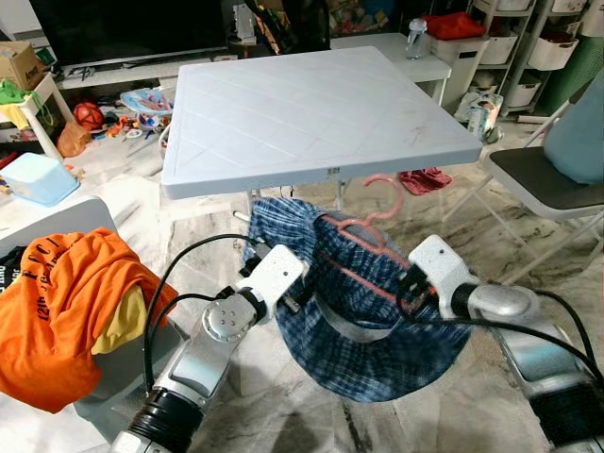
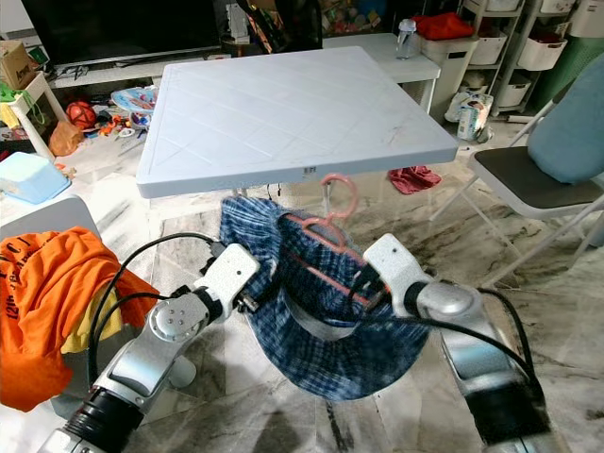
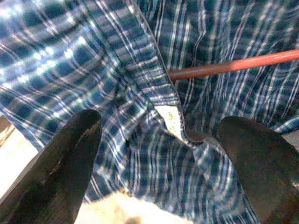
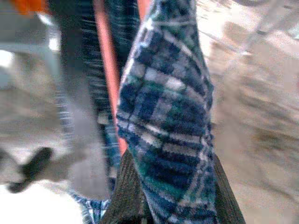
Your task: Hang hanger
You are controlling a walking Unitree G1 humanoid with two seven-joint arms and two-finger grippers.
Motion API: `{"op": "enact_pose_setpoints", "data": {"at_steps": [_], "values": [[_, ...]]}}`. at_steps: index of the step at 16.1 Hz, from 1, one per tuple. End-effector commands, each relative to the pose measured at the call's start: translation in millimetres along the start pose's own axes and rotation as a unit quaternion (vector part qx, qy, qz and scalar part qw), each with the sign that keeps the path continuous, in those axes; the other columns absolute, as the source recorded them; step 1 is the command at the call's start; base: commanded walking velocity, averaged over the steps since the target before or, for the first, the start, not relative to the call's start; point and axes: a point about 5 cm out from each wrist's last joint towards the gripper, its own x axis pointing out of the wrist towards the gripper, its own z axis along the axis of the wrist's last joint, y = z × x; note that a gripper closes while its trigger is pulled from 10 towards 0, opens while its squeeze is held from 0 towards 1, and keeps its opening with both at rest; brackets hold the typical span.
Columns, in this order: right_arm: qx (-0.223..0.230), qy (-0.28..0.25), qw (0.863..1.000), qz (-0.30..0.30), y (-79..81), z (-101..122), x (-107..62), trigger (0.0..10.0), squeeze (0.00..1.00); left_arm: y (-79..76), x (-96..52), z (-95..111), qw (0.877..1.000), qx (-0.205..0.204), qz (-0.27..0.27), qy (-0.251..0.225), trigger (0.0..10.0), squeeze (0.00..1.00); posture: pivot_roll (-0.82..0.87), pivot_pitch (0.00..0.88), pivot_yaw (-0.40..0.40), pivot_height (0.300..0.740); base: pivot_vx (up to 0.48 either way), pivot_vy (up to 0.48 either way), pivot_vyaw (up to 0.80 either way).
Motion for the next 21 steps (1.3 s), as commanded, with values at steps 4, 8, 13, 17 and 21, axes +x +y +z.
{"op": "enact_pose_setpoints", "data": {"at_steps": [4,8,13,17,21], "values": [[-0.02,-0.048,0.998,0.024,-3.0,20.0,-14.7,10.0,0.0,2.0,3.3,2.5,0.998,-0.059,0.01,-0.01,10.0,0.0,-0.16,0.0,0.011,0.74,0.0,0.0,0.0],[-0.046,-0.037,0.998,0.004,-4.5,18.3,-13.1,10.0,0.0,-6.4,0.5,11.3,0.997,-0.06,-0.019,-0.043,10.0,0.0,-0.17,0.0,0.014,0.74,0.0,0.0,0.0],[-0.057,-0.019,0.998,0.02,0.3,8.0,-9.0,10.0,0.0,-2.1,-0.1,1.0,0.998,-0.055,-0.003,-0.017,10.0,0.0,-0.15,0.0,0.008,0.74,0.0,0.0,0.0],[-0.055,-0.035,0.996,0.066,-1.9,18.5,-23.9,10.0,0.0,8.7,5.3,-0.7,0.999,-0.036,0.025,-0.009,10.0,0.0,-0.16,0.0,0.011,0.74,0.0,0.0,0.0],[-0.062,-0.041,0.992,0.101,8.7,24.6,-29.3,10.0,0.0,2.8,16.2,10.7,0.999,-0.037,0.026,-0.026,10.0,0.0,-0.18,0.0,0.012,0.74,0.0,0.0,0.0]]}}
